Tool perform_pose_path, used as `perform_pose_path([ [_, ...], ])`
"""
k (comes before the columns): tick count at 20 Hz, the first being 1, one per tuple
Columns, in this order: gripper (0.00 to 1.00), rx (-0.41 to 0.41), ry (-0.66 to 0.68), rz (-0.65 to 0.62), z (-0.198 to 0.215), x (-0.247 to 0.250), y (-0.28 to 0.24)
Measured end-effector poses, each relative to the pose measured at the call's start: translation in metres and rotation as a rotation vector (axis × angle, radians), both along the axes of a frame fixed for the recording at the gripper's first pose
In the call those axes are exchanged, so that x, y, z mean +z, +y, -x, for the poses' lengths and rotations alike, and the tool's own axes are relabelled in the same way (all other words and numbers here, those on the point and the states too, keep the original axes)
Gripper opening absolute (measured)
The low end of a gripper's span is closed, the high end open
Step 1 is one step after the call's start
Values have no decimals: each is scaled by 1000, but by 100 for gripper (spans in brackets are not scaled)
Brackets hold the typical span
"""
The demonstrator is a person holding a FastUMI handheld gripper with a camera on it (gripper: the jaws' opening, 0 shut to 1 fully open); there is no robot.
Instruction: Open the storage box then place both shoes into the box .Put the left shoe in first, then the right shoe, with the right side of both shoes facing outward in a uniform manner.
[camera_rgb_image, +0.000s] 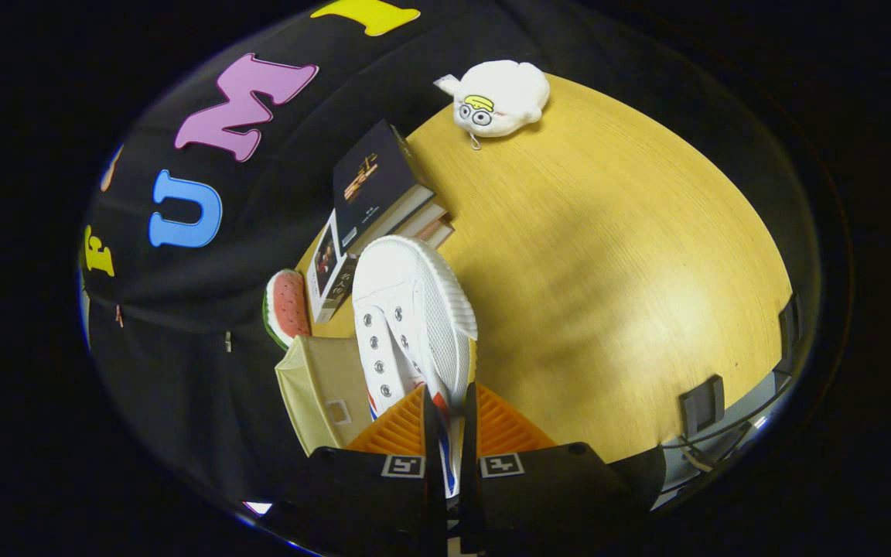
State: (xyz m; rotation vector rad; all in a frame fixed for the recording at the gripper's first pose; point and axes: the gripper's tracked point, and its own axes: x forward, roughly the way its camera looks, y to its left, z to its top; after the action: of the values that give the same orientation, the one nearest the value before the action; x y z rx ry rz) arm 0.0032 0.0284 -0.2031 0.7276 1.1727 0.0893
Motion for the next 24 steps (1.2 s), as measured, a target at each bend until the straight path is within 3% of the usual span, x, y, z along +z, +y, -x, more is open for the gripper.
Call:
perform_pose_path([
  [7,11,39,-86,-77,7,61,111],
  [14,11,188,-96,-46,16,52,221],
  [18,11,234,-92,32,17,32,244],
  [23,11,226,-68,121,14,14,240],
  [24,16,225,-65,108,15,14,243],
])
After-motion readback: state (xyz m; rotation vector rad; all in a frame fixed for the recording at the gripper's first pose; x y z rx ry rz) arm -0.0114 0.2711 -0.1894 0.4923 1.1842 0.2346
